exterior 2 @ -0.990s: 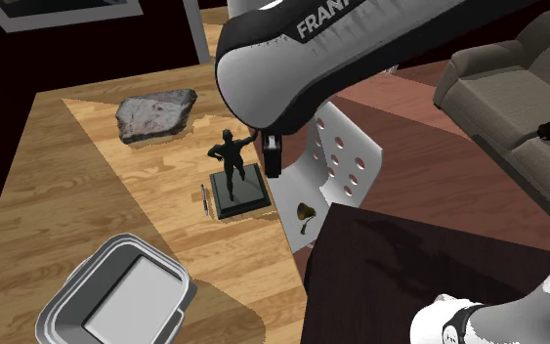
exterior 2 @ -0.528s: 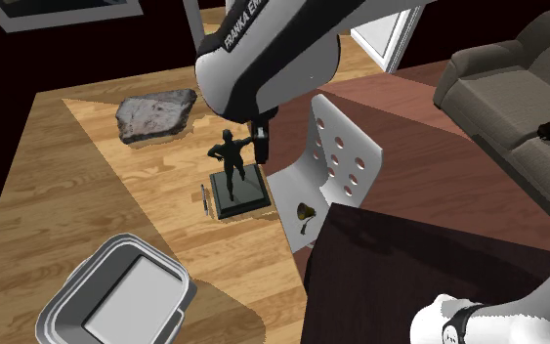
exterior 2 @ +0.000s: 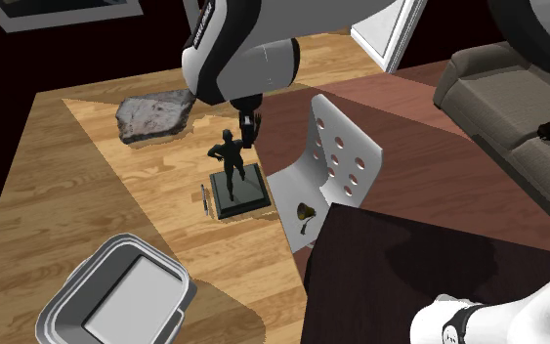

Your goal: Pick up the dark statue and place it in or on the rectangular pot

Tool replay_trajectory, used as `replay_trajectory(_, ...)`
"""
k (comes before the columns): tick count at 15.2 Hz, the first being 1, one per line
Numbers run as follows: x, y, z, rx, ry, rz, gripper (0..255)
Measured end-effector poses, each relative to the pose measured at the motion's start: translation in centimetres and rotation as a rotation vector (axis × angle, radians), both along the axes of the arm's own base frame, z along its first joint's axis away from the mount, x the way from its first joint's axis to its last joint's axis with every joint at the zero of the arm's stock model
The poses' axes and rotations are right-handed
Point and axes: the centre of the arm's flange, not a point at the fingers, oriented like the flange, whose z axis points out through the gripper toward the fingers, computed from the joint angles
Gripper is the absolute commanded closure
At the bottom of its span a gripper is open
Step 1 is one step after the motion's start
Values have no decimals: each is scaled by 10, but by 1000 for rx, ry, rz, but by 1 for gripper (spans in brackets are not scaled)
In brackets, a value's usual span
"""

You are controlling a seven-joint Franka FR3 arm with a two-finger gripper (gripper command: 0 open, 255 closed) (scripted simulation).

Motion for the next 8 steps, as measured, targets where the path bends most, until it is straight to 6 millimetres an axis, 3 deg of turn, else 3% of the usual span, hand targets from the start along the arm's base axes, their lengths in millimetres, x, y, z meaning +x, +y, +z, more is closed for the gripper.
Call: replay_trajectory(8, 11, -8, -42, 1, -9, 7, 0)
